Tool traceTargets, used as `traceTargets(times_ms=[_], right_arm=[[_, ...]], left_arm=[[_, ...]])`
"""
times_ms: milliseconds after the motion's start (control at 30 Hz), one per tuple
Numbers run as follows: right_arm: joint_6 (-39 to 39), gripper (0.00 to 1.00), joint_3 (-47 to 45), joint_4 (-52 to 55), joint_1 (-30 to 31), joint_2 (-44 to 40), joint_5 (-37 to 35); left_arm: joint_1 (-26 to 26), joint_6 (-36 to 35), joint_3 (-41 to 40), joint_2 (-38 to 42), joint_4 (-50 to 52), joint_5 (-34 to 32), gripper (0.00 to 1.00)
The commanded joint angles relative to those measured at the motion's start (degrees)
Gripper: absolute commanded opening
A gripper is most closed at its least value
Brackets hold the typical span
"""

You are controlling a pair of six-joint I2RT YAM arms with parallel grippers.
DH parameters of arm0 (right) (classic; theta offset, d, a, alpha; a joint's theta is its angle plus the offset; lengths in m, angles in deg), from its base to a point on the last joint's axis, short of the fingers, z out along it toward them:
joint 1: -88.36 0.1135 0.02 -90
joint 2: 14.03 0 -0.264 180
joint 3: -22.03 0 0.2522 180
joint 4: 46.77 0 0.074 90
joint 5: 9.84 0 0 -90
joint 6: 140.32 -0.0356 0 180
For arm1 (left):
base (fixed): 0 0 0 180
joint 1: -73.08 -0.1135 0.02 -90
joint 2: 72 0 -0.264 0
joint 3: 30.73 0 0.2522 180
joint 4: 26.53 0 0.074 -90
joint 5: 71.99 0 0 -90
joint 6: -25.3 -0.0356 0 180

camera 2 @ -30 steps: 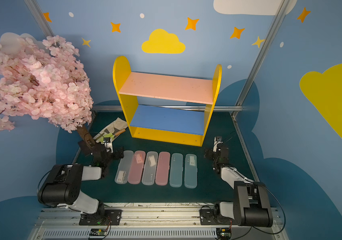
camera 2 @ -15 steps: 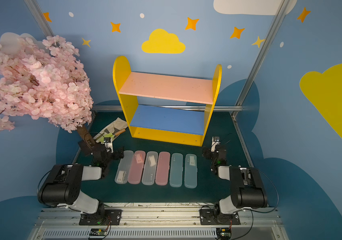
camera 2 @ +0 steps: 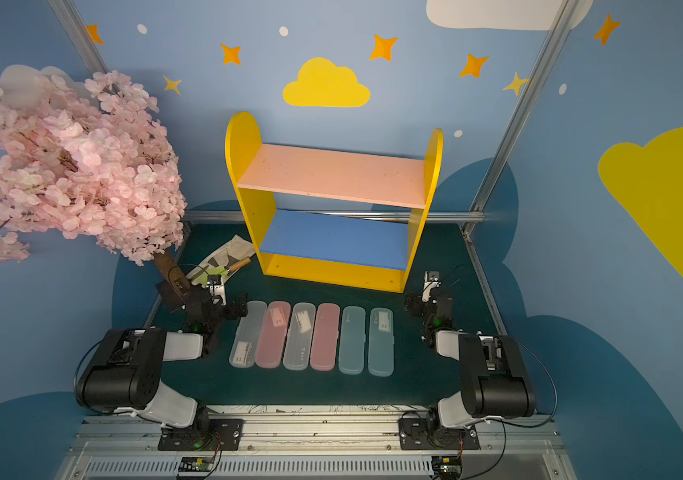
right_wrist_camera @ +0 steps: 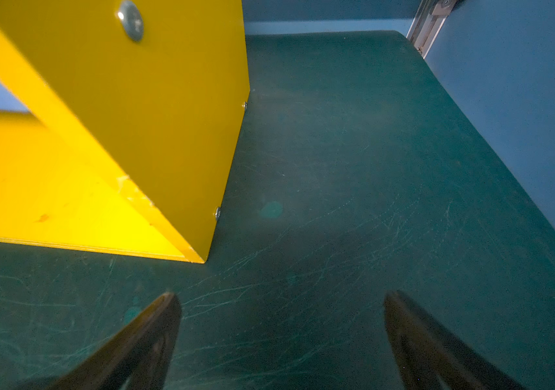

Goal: Remove the pencil cases from the shelf
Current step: Reset both arms

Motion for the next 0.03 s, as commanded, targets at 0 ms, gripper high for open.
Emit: traceTargets(times_ms=[0], right_arm=[[0.7,0.99,1.2,2.0,0.3,-1.2,-0.1]], left_arm=[[0.1,-0.6,1.1,1.1,-0.2,0.4,1.0]])
